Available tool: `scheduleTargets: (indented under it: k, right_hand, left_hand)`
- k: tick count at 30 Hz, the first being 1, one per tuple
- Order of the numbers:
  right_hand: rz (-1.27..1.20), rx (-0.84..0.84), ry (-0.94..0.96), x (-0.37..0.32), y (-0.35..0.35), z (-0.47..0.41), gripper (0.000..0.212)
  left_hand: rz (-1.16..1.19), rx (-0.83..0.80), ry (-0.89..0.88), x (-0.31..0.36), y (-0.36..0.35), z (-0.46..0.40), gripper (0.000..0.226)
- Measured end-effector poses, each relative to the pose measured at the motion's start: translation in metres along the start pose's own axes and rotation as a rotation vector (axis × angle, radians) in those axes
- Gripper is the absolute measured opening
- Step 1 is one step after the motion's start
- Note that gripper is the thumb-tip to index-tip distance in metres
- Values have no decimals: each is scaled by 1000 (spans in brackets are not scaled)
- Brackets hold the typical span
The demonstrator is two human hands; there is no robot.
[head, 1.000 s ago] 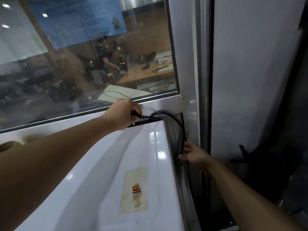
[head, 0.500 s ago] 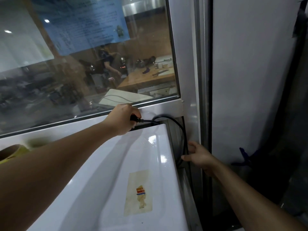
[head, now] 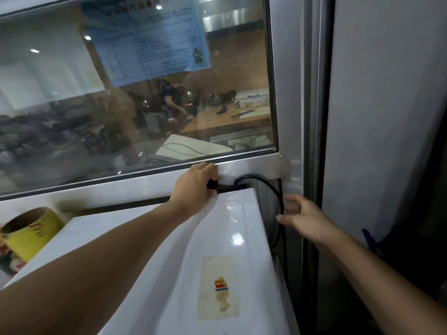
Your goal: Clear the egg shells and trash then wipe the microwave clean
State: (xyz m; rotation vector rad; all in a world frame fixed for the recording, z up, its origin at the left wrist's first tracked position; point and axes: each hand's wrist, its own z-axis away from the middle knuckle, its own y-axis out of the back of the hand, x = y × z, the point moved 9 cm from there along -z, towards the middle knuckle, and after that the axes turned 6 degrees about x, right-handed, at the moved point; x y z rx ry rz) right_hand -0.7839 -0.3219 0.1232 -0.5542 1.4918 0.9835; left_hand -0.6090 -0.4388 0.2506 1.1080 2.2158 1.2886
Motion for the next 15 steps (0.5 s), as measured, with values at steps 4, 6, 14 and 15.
scheduleTargets:
  k: [4,6,14,15]
  right_hand:
    - [16,1,11,-4,0,3,66]
    - [17,5,7,-4,0,5,65]
    - [22,8,15,-14,-2,19,64]
    - [22,24,0,-16,-1,22,64]
  left_hand:
    - [-97,-14,37,-3,1,3,10]
    - [-101,-15,48,-5,2,5,10]
    - [-78,-109,4,-9,7,23,32]
    - [-55,-132,11,-11,8,25,35]
